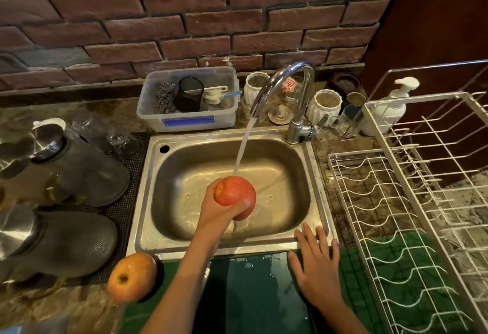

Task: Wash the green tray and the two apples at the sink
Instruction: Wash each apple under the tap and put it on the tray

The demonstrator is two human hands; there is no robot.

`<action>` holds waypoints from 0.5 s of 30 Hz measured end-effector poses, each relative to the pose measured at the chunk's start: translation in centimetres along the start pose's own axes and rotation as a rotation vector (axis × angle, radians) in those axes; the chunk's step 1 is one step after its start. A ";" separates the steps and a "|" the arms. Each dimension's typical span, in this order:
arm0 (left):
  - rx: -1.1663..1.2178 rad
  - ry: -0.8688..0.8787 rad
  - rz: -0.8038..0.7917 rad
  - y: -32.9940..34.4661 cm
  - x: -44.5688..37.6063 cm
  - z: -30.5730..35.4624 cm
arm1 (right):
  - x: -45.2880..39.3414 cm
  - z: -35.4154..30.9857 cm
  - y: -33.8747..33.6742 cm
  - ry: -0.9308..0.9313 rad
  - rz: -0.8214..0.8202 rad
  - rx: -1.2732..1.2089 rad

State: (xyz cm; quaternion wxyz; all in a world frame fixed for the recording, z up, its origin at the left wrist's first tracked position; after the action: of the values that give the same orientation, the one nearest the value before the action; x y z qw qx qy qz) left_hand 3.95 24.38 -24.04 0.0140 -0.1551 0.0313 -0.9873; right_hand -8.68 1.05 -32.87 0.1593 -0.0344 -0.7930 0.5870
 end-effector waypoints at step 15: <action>-0.311 0.090 0.001 -5.0 11.2 -3.7 | 0.5 -0.5 -1.0 0.009 -0.021 -0.018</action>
State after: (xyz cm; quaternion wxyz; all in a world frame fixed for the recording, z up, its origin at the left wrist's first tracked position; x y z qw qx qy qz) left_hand -7.95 29.18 -23.77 -0.0112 -0.1110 0.1847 -0.9764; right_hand -8.84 1.28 -31.71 0.1686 -0.0304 -0.7979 0.5780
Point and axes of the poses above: each hand's wrist, its own x-axis away from the middle knuckle, its own y-axis out of the palm, z = x × y, the point moved 5 cm from there along -x, towards the middle knuckle, and after that the axes turned 7 degrees about y, right-handed, at the moved point
